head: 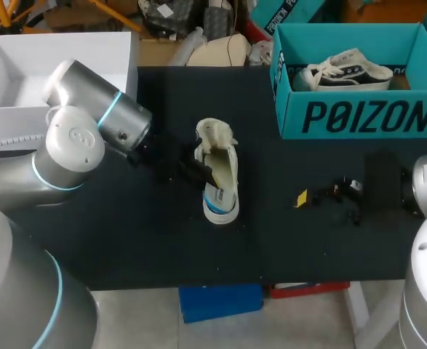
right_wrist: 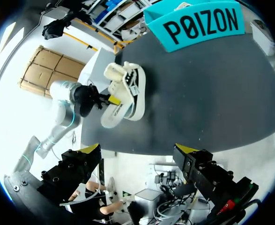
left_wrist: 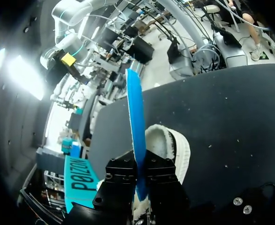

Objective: Take the shoe out of the shoebox, open the shoe tongue, remove and reinsert the insole, then place the shoe into the shoebox

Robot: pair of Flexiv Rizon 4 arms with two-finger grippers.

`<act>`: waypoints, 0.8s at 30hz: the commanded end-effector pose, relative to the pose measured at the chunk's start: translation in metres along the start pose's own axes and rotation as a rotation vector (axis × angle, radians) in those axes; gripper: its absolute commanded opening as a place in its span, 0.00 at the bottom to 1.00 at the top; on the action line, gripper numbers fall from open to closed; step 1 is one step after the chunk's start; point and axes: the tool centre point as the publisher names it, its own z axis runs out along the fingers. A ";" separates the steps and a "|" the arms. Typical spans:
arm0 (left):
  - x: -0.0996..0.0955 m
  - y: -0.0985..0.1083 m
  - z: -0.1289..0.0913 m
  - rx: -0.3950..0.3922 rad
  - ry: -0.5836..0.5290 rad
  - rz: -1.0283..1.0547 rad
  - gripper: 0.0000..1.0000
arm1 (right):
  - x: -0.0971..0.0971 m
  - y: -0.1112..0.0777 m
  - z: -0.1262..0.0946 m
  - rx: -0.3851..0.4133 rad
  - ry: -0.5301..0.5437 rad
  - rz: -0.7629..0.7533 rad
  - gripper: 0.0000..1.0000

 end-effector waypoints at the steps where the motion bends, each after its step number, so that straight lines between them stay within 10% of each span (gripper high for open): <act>1: 0.000 0.002 0.008 -0.030 0.025 0.022 0.00 | 0.001 0.000 0.002 -0.001 -0.004 0.001 1.00; 19: -0.001 0.028 0.004 -0.079 0.017 0.006 0.00 | 0.001 0.000 0.002 -0.001 -0.004 0.001 1.00; 22: -0.002 0.024 0.002 -0.054 0.019 0.000 0.22 | 0.001 0.000 0.002 -0.001 -0.004 0.001 1.00; 24: -0.003 0.023 0.002 -0.054 0.015 0.001 0.15 | 0.001 0.000 0.002 -0.001 -0.004 0.001 1.00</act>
